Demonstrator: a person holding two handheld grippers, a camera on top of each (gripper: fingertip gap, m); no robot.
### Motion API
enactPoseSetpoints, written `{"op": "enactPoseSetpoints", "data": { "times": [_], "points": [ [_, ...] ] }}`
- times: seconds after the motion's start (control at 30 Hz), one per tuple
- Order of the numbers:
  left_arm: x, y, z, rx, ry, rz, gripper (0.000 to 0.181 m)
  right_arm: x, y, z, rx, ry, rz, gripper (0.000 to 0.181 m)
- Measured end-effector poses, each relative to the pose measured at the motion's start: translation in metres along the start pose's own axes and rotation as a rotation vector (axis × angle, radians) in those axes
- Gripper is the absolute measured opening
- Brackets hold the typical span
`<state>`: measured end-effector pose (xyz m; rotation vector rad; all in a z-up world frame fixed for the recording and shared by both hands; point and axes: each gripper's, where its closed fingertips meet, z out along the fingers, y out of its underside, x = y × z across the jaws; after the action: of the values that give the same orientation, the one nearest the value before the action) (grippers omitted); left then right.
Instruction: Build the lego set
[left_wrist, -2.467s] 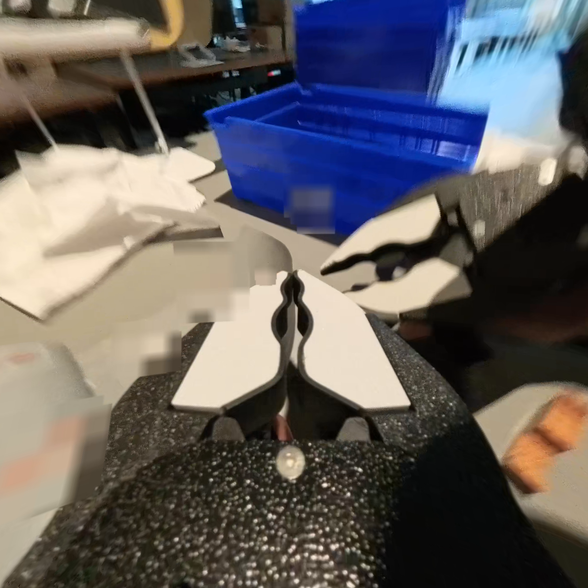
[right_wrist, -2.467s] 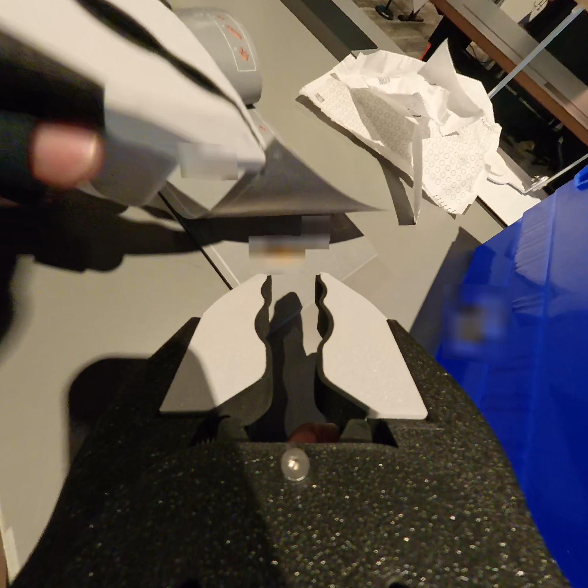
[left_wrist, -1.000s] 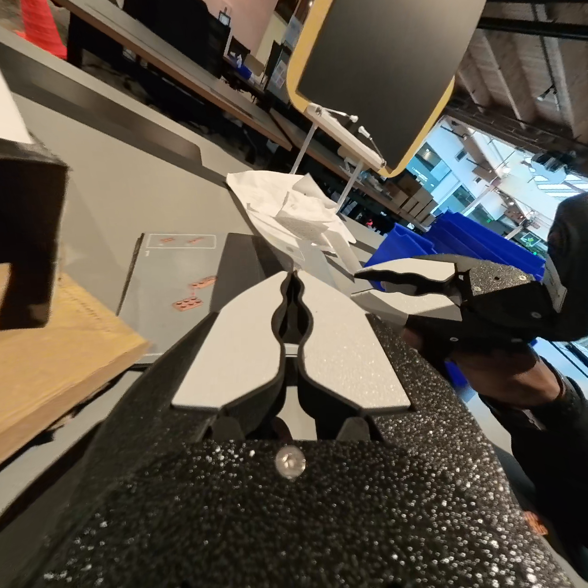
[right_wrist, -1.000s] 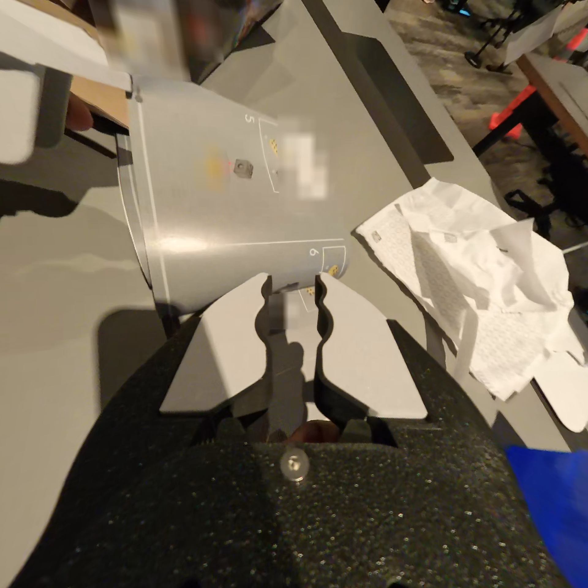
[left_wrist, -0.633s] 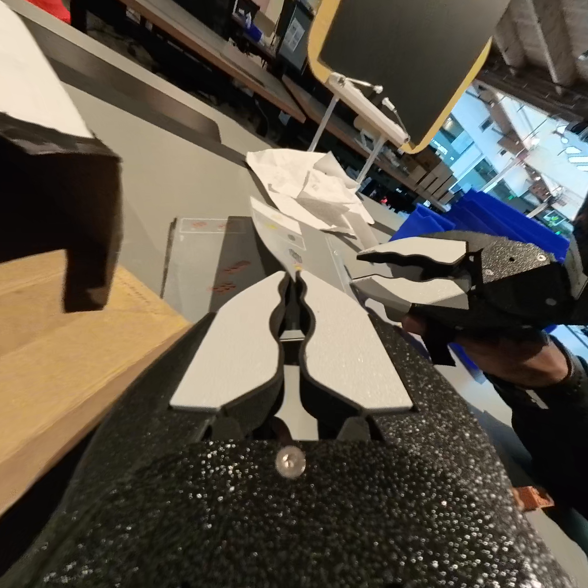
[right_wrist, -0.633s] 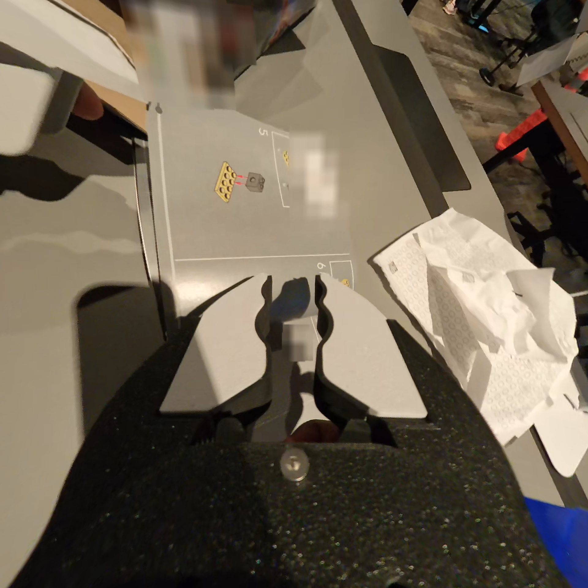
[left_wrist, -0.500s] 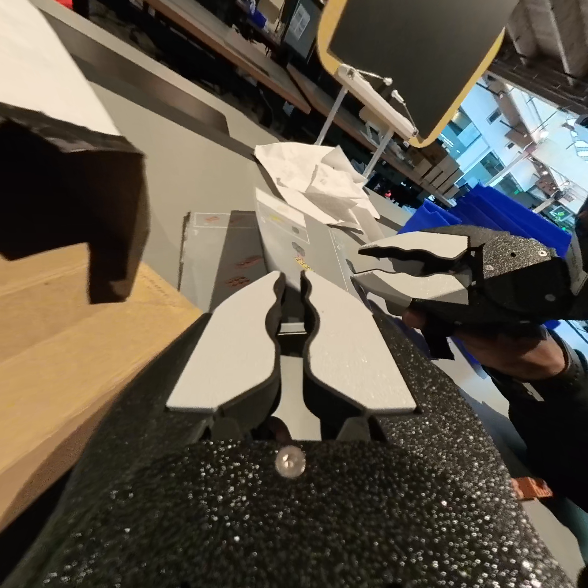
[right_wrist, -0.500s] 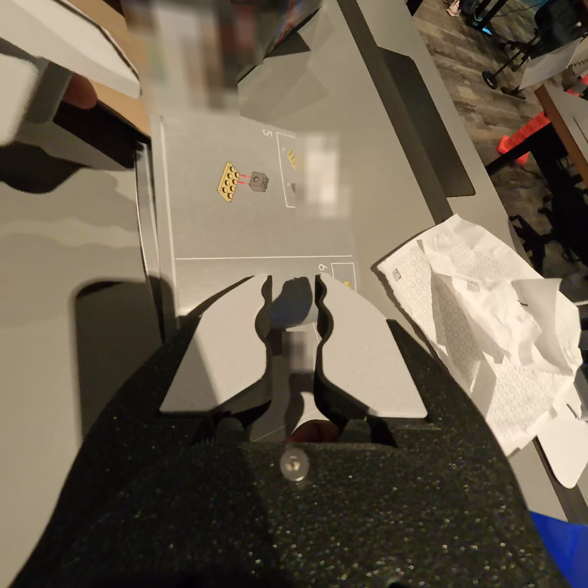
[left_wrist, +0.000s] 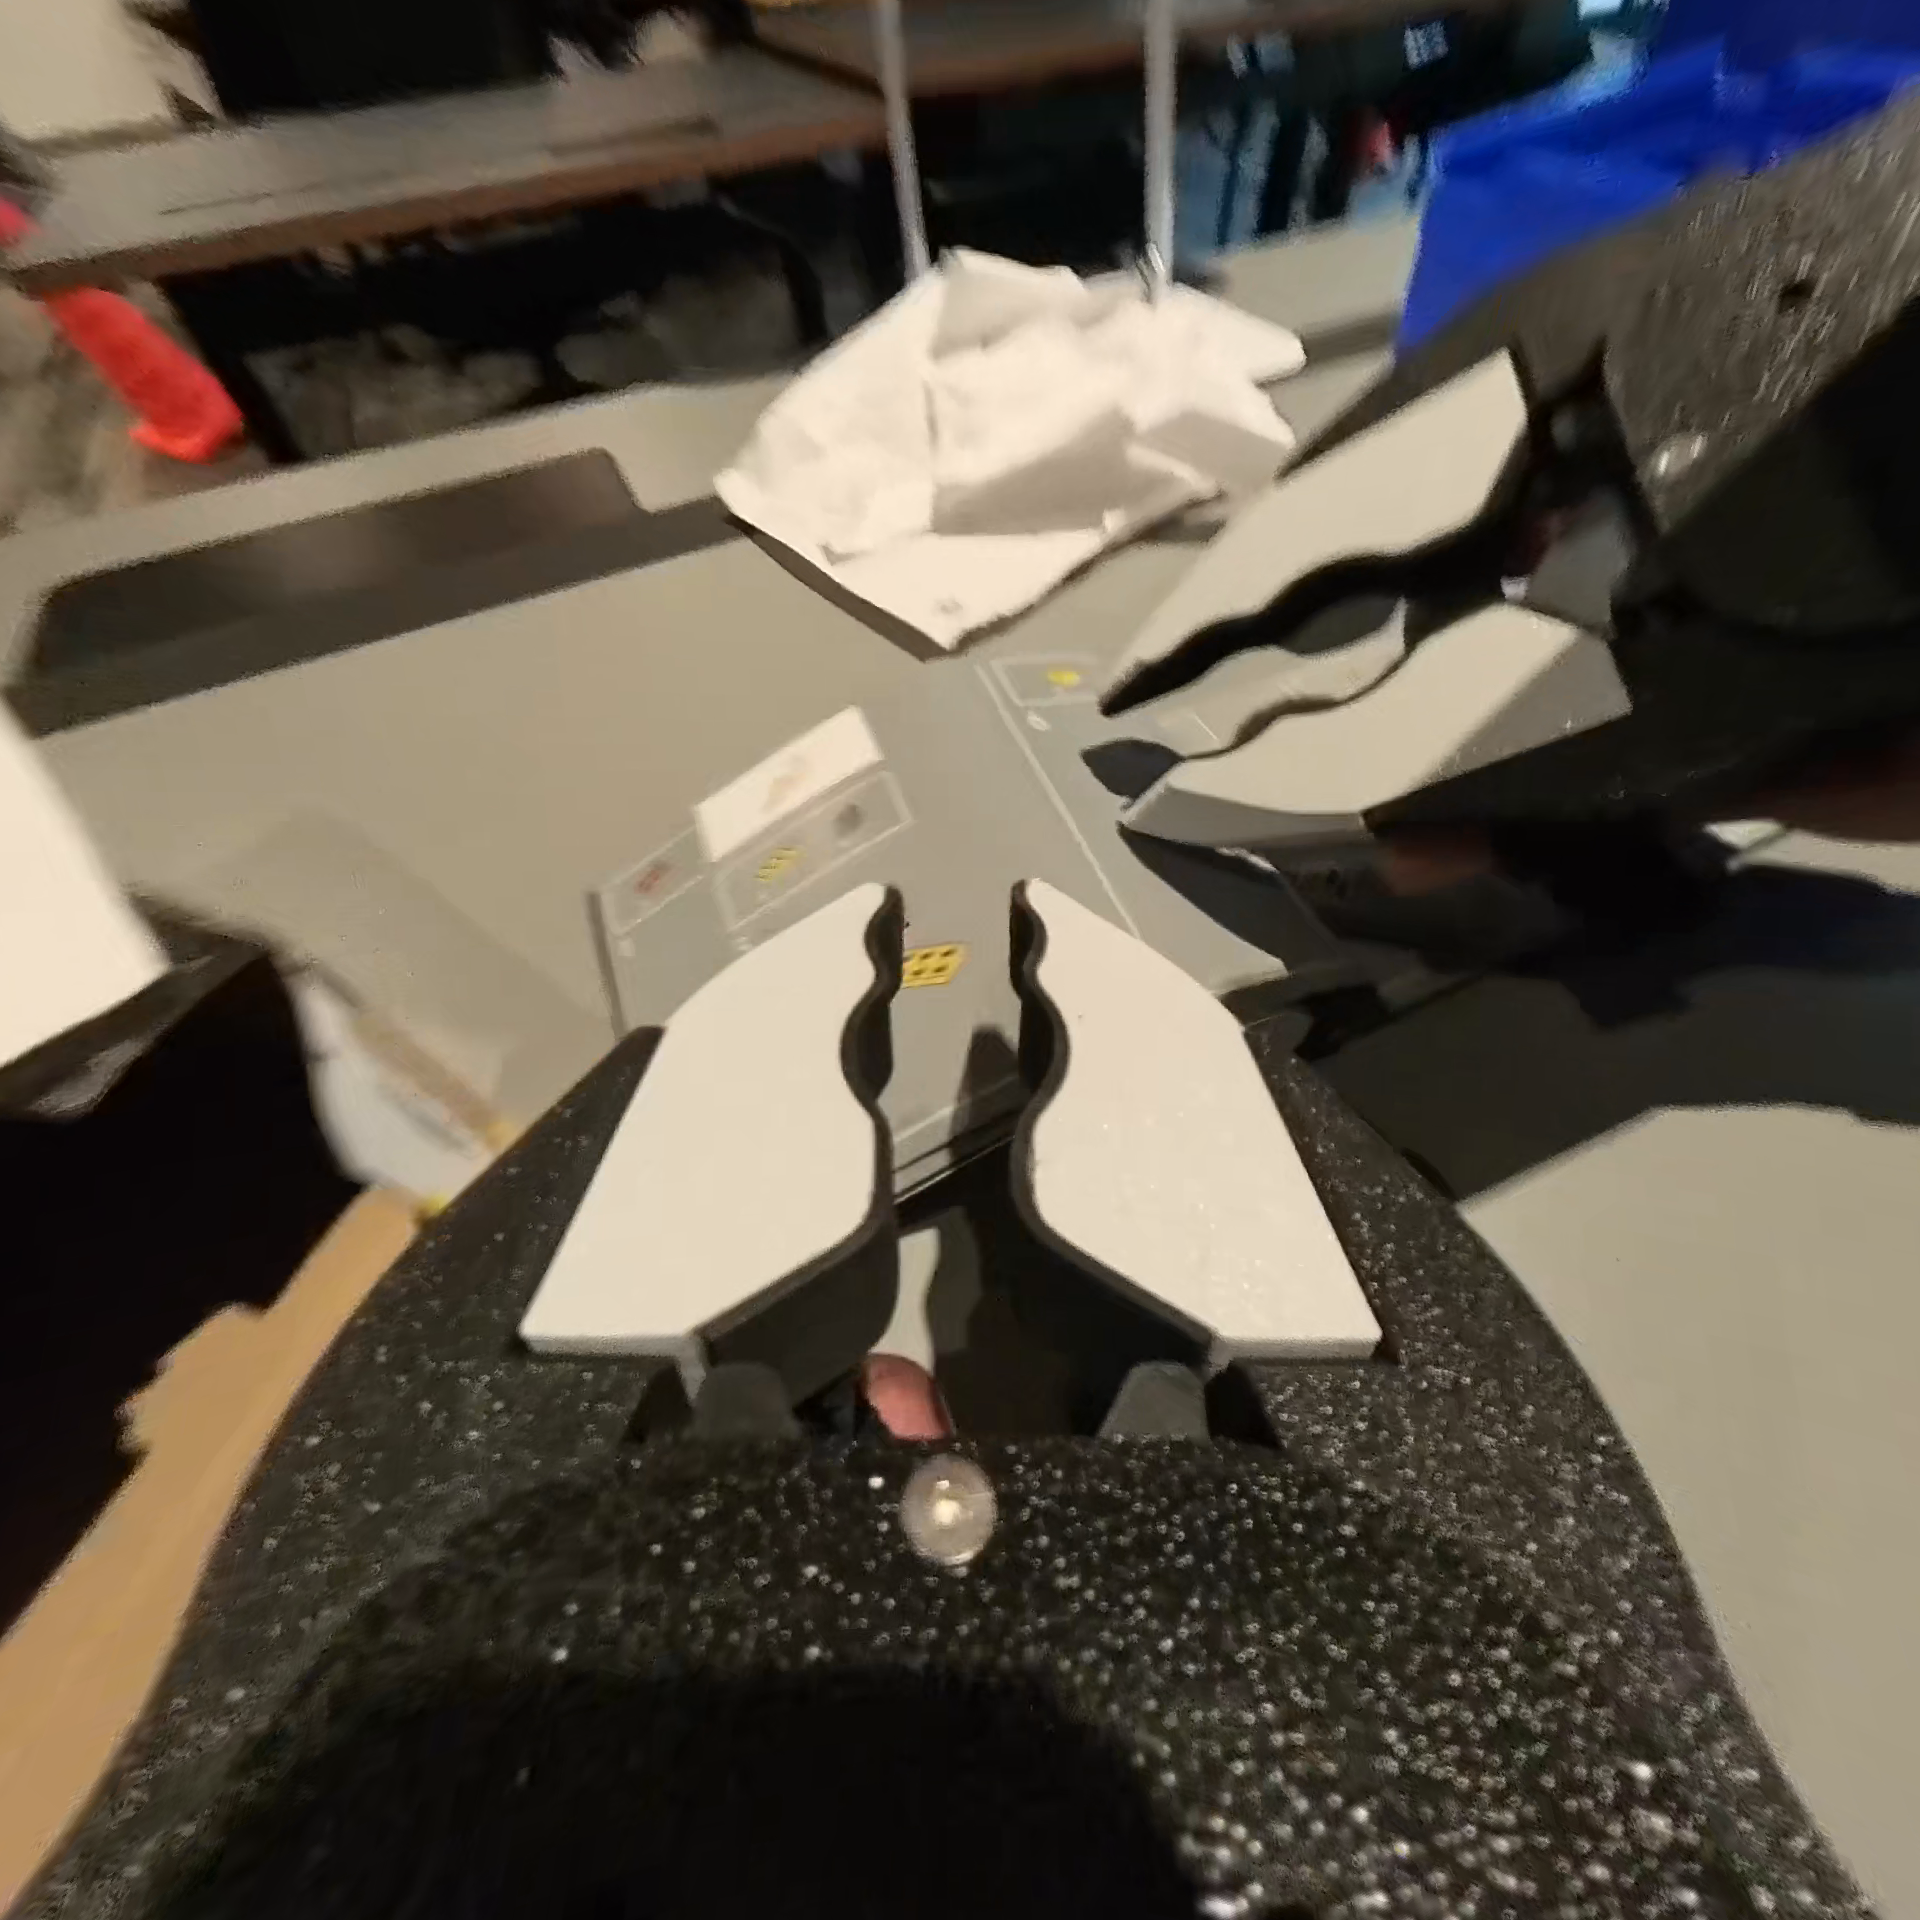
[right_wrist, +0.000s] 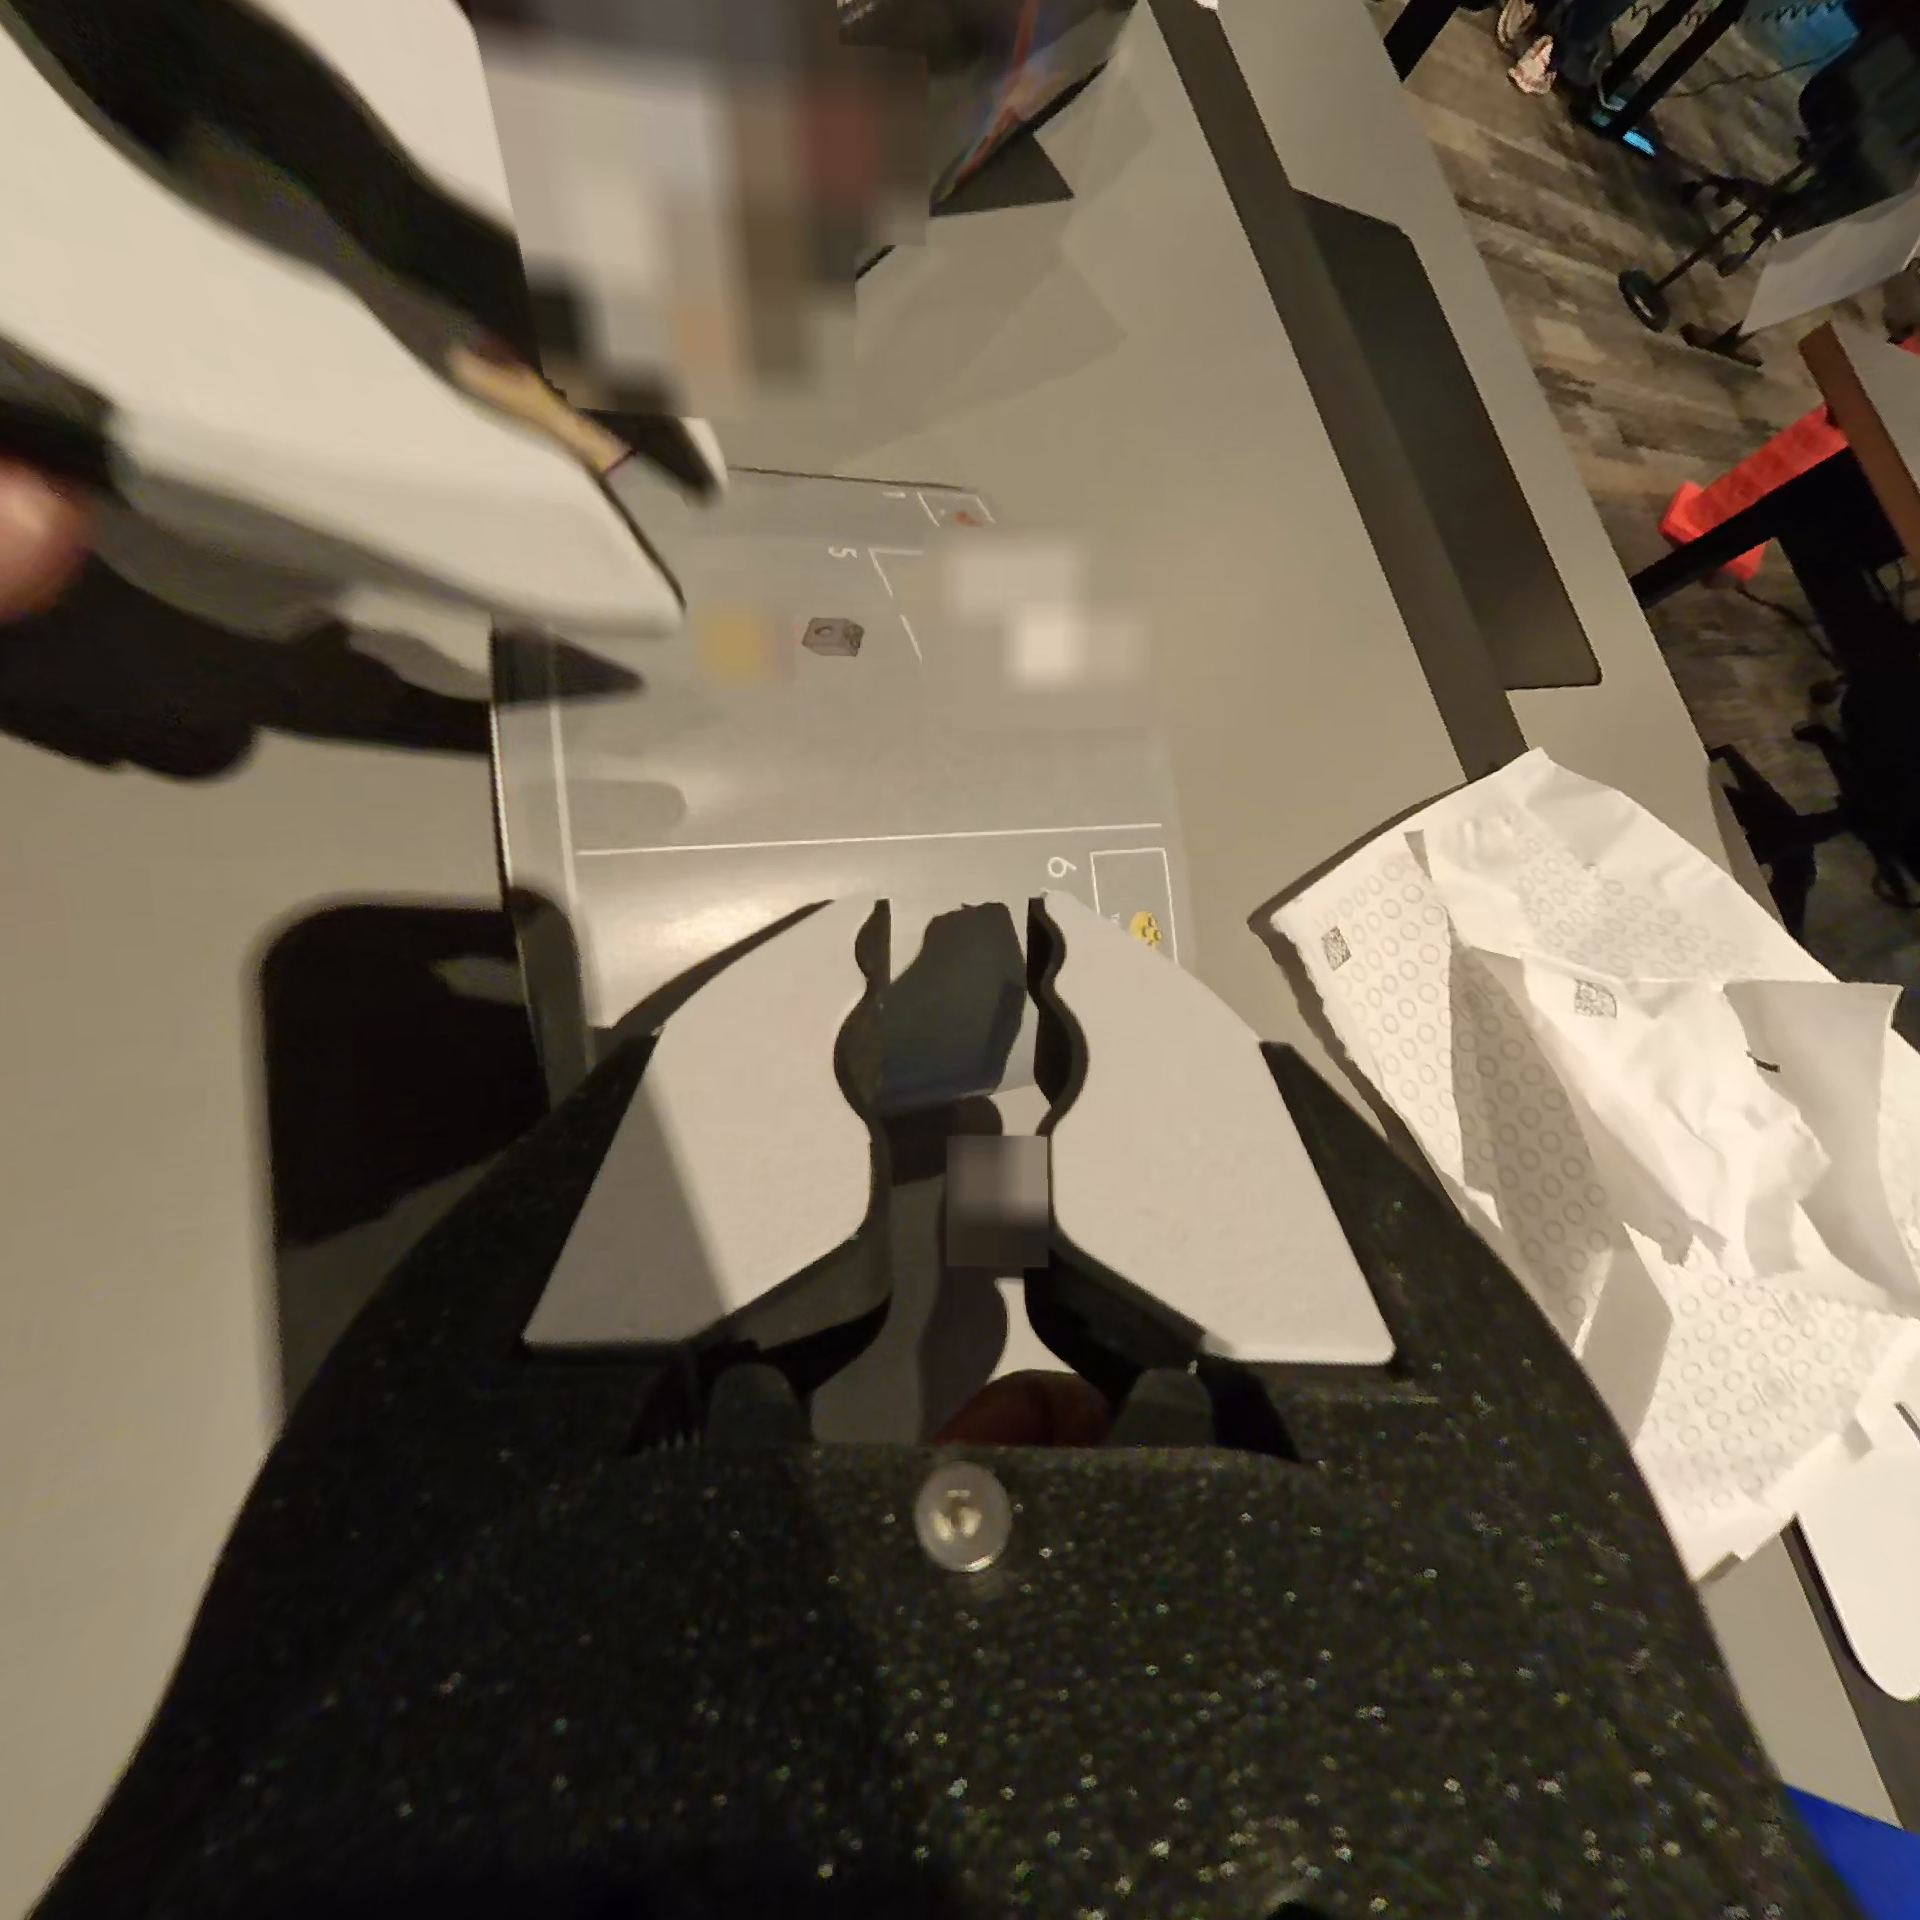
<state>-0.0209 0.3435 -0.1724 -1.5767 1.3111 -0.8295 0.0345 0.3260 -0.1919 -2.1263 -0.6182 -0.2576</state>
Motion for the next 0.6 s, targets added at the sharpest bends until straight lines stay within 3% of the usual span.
{"op": "enactPoseSetpoints", "data": {
  "times": [0.4, 0.6],
  "points": [
    [-0.003, 0.032, 0.019, -0.179, -0.001, 0.032, 0.018, 0.01, -0.01, -0.018, 0.067, 0.027, -0.001, 0.025],
    [-0.007, 0.035, 0.02, -0.195, -0.006, 0.022, 0.017, 0.014, 0.019, -0.031, -0.001, 0.022, 0.053, 0.025]
  ]
}}
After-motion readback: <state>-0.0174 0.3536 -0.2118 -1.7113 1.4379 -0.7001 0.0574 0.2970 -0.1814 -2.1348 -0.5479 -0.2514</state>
